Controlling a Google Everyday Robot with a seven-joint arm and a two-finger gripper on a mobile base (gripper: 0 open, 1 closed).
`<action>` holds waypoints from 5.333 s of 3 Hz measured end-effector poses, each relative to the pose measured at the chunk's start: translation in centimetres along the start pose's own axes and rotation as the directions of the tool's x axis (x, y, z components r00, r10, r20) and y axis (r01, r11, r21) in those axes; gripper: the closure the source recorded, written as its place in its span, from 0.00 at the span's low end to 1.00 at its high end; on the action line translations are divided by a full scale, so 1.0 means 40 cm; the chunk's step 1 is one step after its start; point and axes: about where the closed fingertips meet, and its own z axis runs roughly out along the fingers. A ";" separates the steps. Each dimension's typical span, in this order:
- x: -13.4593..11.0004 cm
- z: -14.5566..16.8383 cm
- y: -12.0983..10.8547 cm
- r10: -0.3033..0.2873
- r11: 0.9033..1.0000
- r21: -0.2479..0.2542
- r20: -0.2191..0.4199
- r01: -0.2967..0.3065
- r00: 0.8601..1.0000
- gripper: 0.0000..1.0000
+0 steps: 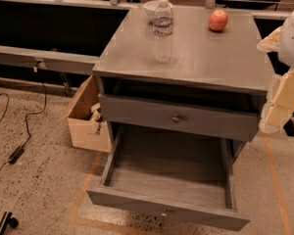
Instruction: Place water bottle into middle drawer
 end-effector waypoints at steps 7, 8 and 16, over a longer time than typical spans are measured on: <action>-0.314 0.209 -0.592 0.035 0.906 0.251 0.756 -0.340 0.653 0.00; -0.332 0.211 -0.620 0.053 0.892 0.252 0.767 -0.376 0.639 0.00; -0.504 0.524 -0.729 0.121 0.894 0.087 0.898 -0.440 0.422 0.00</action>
Offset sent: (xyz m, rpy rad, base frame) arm 0.0109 -0.0003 -0.0004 0.0758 -0.0823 -0.0334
